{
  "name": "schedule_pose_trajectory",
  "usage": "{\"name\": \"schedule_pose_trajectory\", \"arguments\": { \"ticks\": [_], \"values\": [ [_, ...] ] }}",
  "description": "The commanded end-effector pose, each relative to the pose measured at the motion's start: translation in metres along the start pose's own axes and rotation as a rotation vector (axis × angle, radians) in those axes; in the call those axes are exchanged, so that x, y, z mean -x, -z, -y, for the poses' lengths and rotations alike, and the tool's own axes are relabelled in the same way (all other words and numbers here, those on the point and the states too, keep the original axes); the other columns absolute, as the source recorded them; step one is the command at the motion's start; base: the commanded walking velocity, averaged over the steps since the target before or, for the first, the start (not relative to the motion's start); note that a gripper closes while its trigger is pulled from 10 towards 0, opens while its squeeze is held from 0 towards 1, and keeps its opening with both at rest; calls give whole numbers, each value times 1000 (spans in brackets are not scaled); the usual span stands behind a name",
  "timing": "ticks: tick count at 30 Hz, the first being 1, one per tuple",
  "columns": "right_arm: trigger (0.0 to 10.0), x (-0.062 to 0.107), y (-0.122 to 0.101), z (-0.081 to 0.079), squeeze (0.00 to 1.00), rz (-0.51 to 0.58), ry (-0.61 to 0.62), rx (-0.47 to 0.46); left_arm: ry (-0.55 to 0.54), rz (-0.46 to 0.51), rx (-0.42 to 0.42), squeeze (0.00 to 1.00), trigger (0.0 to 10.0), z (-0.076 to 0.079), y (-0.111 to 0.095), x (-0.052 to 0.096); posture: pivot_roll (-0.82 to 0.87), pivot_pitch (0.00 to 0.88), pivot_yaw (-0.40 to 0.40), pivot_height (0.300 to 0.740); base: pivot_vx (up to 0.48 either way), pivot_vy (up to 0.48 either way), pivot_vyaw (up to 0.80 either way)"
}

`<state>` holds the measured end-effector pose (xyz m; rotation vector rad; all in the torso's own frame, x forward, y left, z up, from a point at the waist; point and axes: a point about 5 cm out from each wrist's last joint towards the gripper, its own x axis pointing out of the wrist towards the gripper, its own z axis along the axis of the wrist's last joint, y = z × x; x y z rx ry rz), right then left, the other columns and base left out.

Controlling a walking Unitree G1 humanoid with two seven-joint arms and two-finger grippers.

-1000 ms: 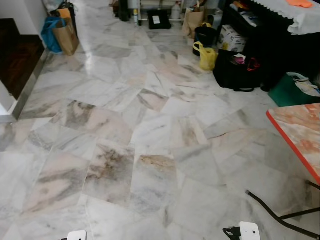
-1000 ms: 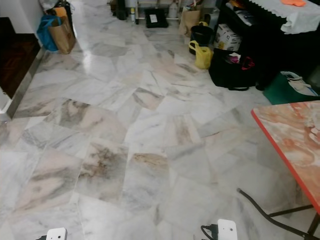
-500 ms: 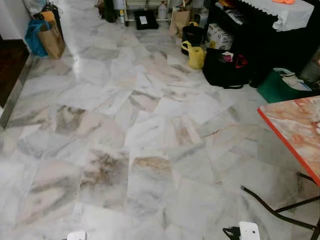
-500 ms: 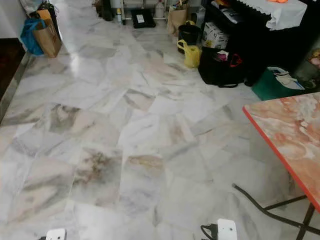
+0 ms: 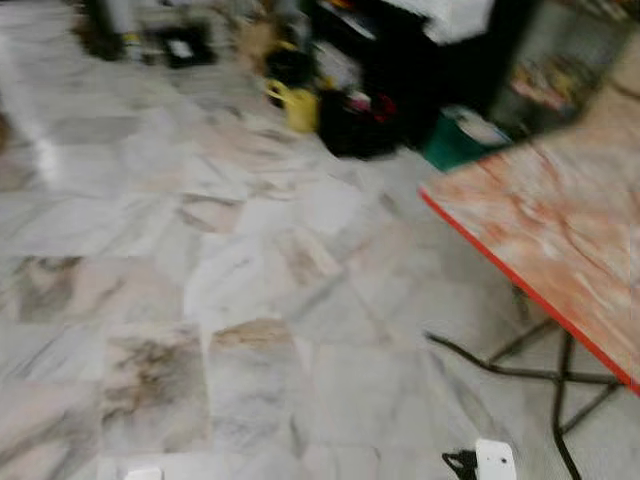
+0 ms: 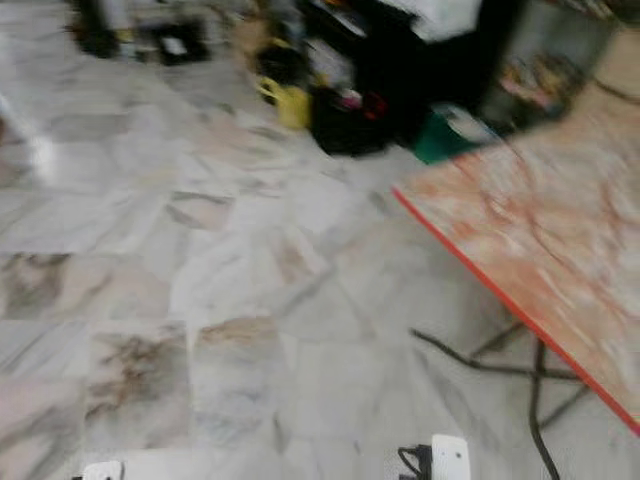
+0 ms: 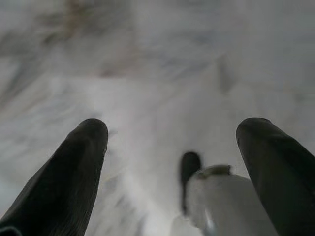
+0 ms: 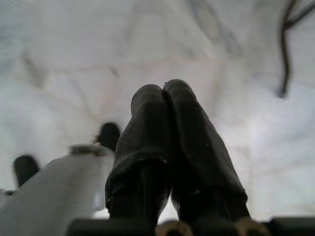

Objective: Hang hanger

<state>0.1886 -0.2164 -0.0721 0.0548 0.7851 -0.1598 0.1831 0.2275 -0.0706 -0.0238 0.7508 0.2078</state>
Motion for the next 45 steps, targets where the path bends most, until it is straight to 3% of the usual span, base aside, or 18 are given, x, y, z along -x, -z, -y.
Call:
{"name": "schedule_pose_trajectory", "arguments": {
  "ticks": [1,8,13,20,30,40,45],
  "values": [
    [10000,-4,5,-20,0,-132,-70,-138,208,-207,-222,0,10000,36,22,2,67,115,47,740,0,0,-788],
    [10000,-2,15,-36,0,-175,-102,-119,157,-163,-243,0,10000,20,0,-6,107,133,-46,740,0,0,-788],
    [10000,-2,14,-49,0,-185,-145,-85,118,-160,-192,0,10000,11,3,-4,145,127,-26,740,0,0,-788],
    [10000,-5,3,-56,0,-148,-145,-141,81,-181,-164,0,10000,-1,10,-1,123,140,-9,740,0,0,-788],
    [10000,-8,-4,-44,0,-129,-130,-125,113,-175,-162,0,10000,15,7,-4,93,106,-45,740,0,0,-788],
    [10000,-11,-18,-48,0,-99,-146,-106,114,-153,-164,0,10000,16,-5,-8,98,90,-22,740,0,0,-788],
    [10000,-10,-12,-46,0,-108,-140,-113,106,-174,-166,0,10000,13,2,-6,109,83,-11,740,0,0,-788]
  ]
}}
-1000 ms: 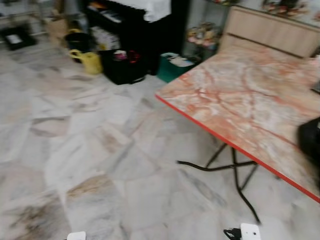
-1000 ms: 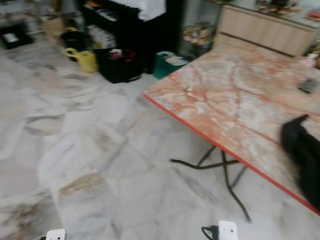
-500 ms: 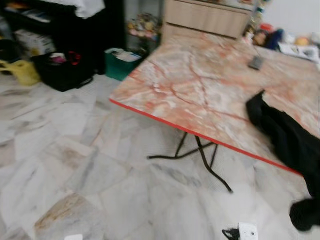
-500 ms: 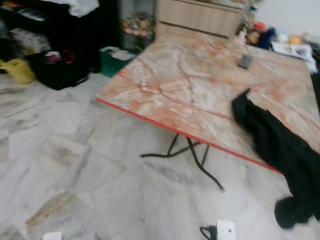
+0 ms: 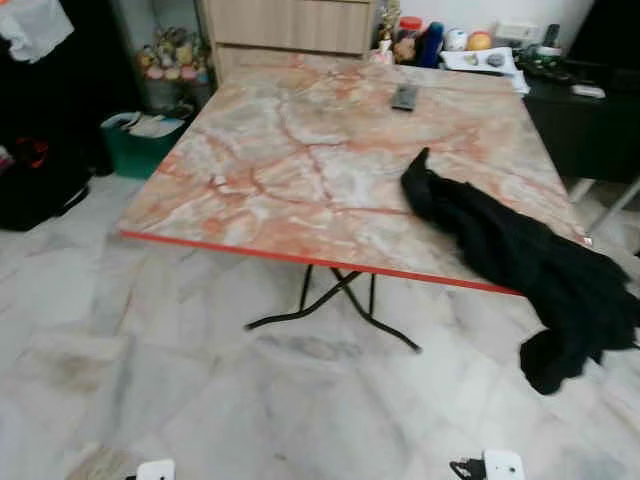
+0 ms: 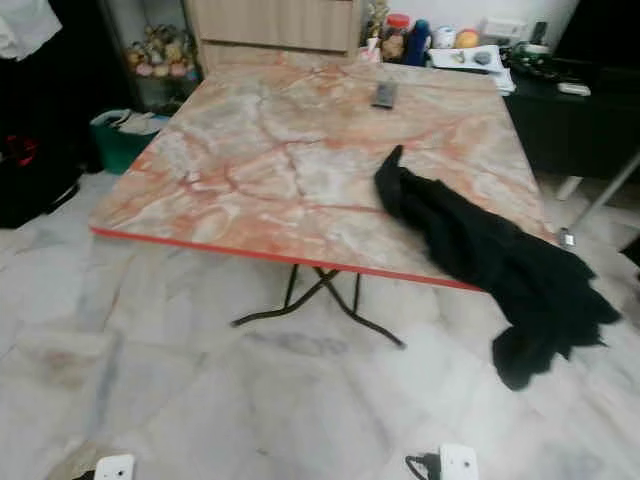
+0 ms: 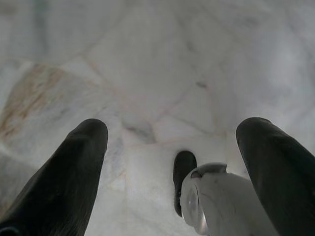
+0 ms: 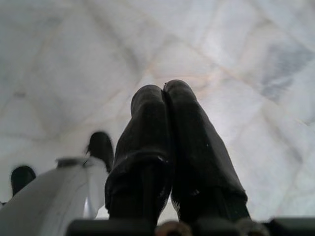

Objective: Hang hanger

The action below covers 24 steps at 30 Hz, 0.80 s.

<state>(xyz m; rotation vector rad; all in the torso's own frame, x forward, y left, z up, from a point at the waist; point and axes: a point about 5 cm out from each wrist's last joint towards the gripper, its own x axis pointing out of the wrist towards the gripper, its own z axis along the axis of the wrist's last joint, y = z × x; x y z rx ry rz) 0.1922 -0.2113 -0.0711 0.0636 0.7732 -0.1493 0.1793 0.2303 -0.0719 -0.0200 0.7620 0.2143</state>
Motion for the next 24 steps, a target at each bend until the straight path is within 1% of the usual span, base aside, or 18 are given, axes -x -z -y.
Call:
{"name": "schedule_pose_trajectory", "arguments": {
  "ticks": [1,3,6,10,15,24],
  "values": [
    [10000,-9,-8,-41,0,-119,-125,-110,107,-170,-164,0,10000,14,0,-6,106,82,-13,740,0,0,-788],
    [10000,-9,-7,-40,0,-118,-121,-110,101,-181,-165,0,10000,11,4,-5,103,86,-19,740,0,0,-788],
    [10000,-8,-5,-35,0,-108,-91,-129,82,-199,-151,0,10000,8,11,-2,115,90,-29,740,0,0,0],
    [10000,-7,-1,-32,0,-119,-82,-130,76,-213,-141,0,10000,8,17,0,114,94,-34,740,0,0,0],
    [10000,-5,3,-28,0,-131,-69,-119,73,-233,-129,0,10000,10,26,4,108,100,-54,740,0,-333,0],
    [10000,-5,5,-29,0,-137,-71,-86,74,-241,-119,0,10000,11,30,5,107,117,-64,740,0,-333,0]
  ]
}}
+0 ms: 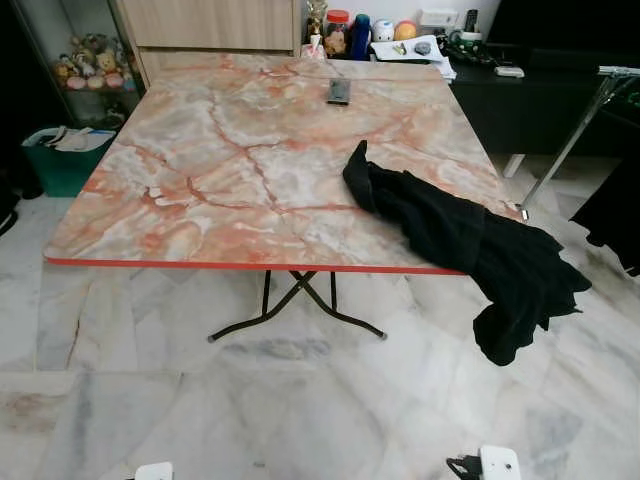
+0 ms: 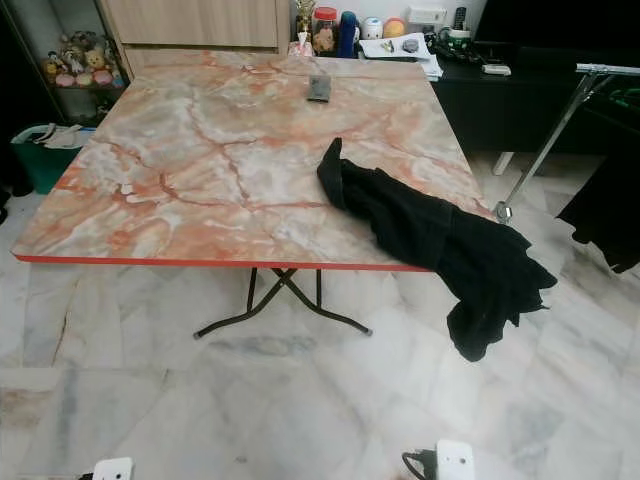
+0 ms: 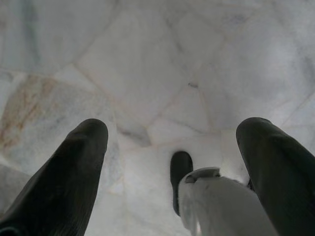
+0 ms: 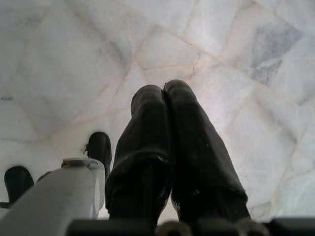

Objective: Hang hanger

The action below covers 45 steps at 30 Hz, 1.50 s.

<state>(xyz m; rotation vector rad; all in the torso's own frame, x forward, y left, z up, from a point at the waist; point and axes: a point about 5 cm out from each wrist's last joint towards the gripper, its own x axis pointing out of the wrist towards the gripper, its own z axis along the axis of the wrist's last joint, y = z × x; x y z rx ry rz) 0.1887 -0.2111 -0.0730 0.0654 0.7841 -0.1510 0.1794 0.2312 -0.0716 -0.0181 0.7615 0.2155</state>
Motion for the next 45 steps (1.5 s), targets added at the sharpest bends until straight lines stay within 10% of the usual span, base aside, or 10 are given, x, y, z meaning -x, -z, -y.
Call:
{"name": "schedule_pose_trajectory", "arguments": {
  "ticks": [1,45],
  "values": [
    [10000,-6,1,-30,0,-126,-73,-84,76,-242,-118,0,10000,12,31,5,107,117,-64,740,0,-334,0],
    [10000,-4,7,-31,0,-146,-69,-80,86,-232,-123,0,10000,12,25,3,107,152,-46,740,0,-334,0]
  ]
}}
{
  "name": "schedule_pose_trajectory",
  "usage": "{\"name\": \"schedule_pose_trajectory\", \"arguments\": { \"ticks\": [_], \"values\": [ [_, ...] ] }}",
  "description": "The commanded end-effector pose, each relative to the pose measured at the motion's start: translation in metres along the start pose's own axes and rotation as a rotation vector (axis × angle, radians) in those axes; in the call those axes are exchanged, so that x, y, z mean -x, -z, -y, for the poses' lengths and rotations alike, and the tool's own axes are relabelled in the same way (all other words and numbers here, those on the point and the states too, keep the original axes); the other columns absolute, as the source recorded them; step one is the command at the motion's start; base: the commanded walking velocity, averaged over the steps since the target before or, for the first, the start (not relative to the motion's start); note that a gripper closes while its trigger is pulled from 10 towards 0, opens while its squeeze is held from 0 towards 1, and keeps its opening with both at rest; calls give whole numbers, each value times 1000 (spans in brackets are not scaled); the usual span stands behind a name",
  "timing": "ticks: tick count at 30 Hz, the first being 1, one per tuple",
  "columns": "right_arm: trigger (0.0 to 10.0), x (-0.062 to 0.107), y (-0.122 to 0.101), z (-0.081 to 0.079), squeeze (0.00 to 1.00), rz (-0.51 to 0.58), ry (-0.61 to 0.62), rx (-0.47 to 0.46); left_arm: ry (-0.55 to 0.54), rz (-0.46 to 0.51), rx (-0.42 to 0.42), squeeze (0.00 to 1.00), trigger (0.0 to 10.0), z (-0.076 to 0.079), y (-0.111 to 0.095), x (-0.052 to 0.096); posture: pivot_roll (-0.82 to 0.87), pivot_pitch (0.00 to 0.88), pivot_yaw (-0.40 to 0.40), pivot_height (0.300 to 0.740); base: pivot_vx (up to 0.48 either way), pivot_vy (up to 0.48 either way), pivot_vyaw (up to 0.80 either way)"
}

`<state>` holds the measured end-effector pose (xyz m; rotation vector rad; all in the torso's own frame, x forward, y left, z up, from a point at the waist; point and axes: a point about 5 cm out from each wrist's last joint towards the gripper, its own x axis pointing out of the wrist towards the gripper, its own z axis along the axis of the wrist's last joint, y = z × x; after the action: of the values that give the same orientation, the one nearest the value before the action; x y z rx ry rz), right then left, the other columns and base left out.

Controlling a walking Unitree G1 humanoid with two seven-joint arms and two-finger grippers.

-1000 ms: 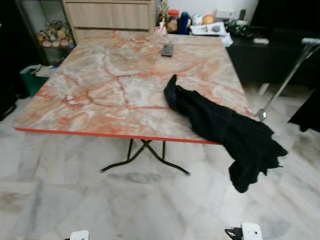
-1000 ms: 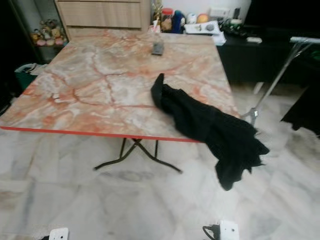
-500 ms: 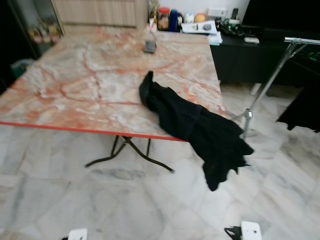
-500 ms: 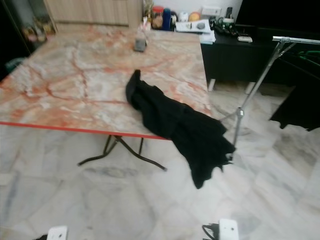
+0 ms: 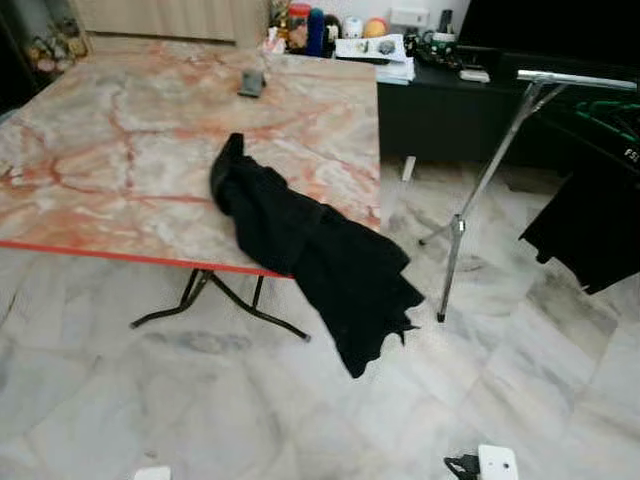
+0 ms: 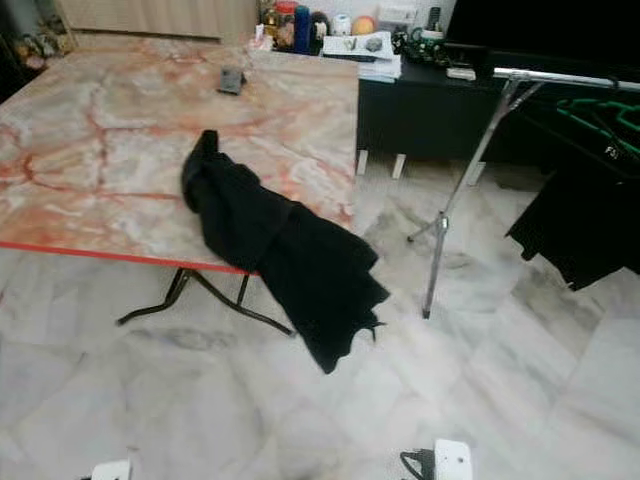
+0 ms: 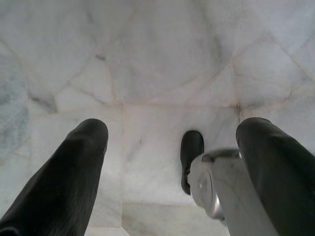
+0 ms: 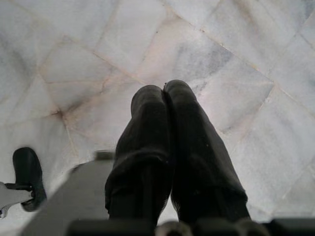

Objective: Hang hanger

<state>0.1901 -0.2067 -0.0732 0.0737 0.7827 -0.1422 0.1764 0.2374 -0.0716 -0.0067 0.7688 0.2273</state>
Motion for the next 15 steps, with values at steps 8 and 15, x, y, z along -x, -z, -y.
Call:
{"name": "schedule_pose_trajectory", "arguments": {
  "ticks": [8,15],
  "values": [
    [10000,-4,8,-27,0,-150,-62,-62,101,-224,-118,0,10000,18,24,2,107,151,-46,740,0,-334,0],
    [10000,-5,3,-30,0,-121,-79,-85,135,-196,-119,0,10000,49,12,-3,97,163,-38,740,0,-335,0]
  ]
}}
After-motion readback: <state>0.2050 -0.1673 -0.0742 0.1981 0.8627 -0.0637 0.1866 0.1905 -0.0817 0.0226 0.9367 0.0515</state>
